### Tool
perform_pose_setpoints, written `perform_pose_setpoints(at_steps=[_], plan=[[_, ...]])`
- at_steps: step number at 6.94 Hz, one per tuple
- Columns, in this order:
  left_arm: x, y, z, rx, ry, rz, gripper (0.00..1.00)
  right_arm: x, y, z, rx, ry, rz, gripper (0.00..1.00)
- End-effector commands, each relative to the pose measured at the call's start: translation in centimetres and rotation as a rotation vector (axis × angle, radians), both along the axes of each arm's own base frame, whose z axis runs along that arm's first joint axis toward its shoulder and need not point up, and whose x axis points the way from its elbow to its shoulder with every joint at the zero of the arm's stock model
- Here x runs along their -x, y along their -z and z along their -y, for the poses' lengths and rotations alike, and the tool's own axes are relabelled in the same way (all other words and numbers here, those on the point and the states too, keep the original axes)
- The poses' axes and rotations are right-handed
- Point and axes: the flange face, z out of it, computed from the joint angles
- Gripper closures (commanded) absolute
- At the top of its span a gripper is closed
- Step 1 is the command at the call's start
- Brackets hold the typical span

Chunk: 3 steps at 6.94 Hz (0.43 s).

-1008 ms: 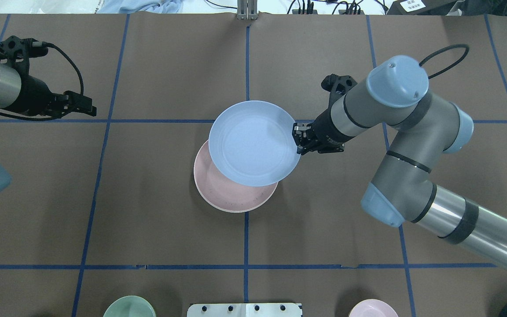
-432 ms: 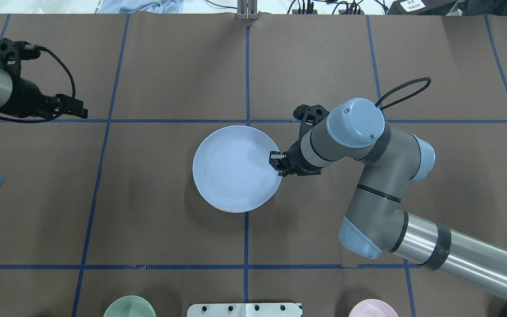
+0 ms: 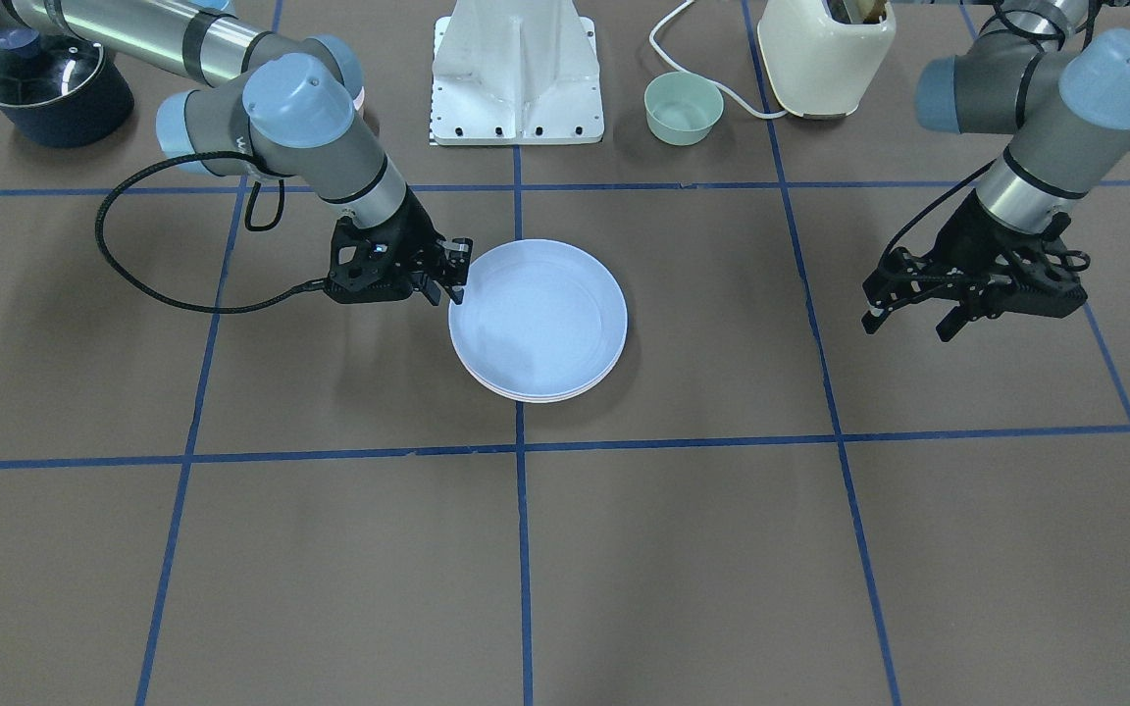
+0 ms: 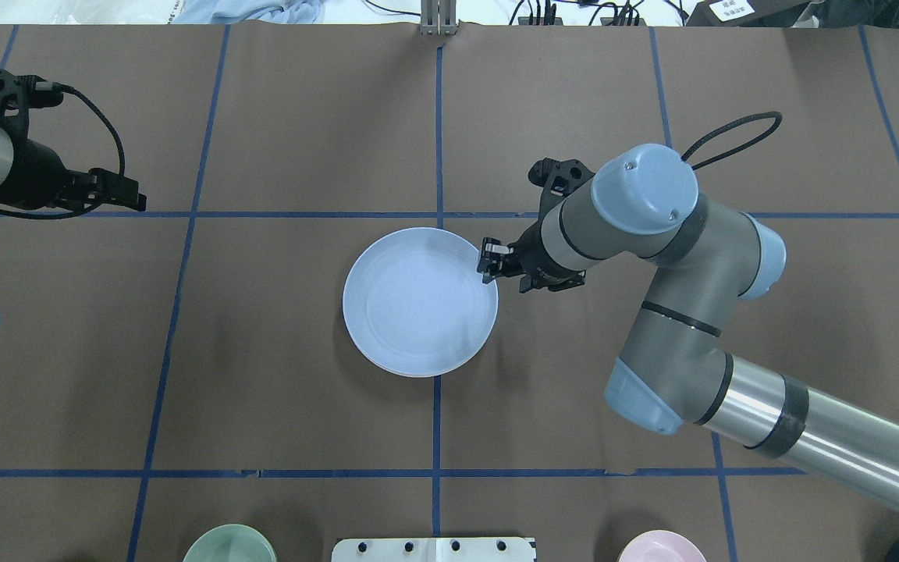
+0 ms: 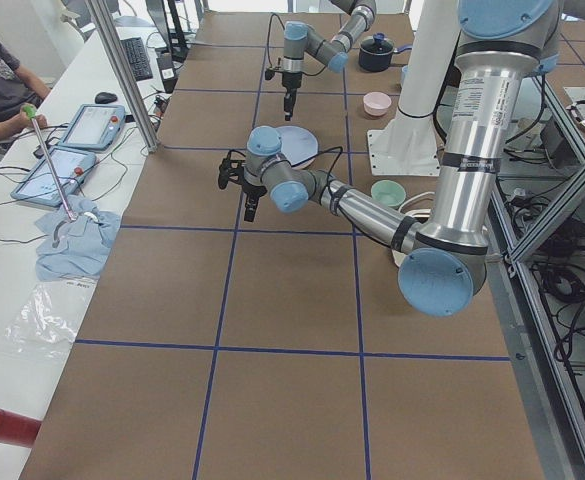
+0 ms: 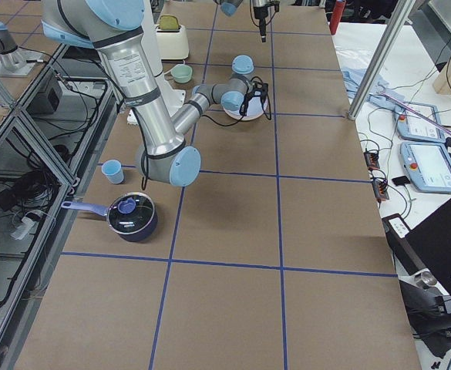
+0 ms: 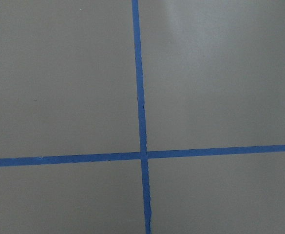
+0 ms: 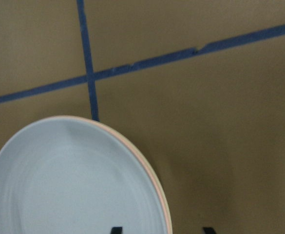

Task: Stack three plates with pink and blue

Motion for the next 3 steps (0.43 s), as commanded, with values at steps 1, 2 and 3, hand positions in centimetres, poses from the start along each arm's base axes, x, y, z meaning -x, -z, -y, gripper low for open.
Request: perform_pose_setpoints(at_steps=[1,2,3], plan=[[3.1,-2.5,0.0,-0.056,-0.023,0.053,0.0,-9.8,-1.7,4.8,0.022,-0.041,-0.062,0.0],[6.0,-4.8,-0.5,-0.094,-0.043,0.104,0.0,-14.1,-4.5,4.5,-0.065,0.017,-0.15,0.0],[9.3,-7.7,-1.2,-0.155,-0.087,0.174,0.0,-17.9,-8.9,4.1,-0.133,0.101,-0.252,0.0]])
